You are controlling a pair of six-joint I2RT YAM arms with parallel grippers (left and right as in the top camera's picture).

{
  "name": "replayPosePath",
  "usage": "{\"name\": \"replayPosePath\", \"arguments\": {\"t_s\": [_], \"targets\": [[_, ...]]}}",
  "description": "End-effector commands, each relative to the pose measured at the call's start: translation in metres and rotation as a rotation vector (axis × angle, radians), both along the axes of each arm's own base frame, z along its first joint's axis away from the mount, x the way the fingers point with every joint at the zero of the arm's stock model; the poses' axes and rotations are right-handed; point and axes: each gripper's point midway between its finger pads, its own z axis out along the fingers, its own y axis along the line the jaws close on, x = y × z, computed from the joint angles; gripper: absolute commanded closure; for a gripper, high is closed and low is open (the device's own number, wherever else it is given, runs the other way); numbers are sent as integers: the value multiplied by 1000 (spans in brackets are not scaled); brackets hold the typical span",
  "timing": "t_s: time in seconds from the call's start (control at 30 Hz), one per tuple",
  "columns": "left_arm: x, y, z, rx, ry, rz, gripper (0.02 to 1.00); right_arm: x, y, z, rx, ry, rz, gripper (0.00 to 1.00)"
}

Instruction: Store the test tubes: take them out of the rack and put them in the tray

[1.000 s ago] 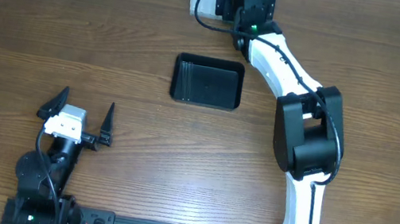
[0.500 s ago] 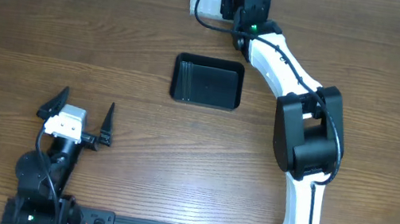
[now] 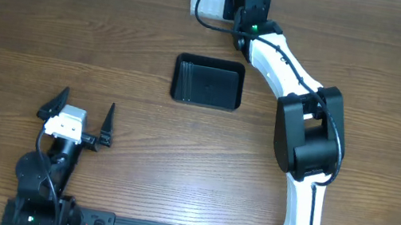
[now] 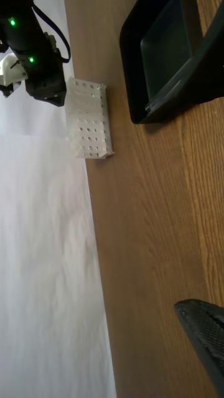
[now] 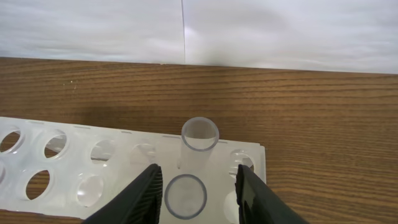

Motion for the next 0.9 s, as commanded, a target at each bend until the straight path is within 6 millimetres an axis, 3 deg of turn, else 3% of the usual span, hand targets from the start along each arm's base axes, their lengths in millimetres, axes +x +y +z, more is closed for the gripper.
{"name": "replayPosePath", "arguments": {"t_s": [0.03, 0.9], "targets": [[0, 0, -1, 10, -2, -4, 20, 6, 0, 6, 2, -20, -2, 634], [0, 0, -1, 10, -2, -4, 20, 6, 5, 6, 9, -16, 24, 748]]}}
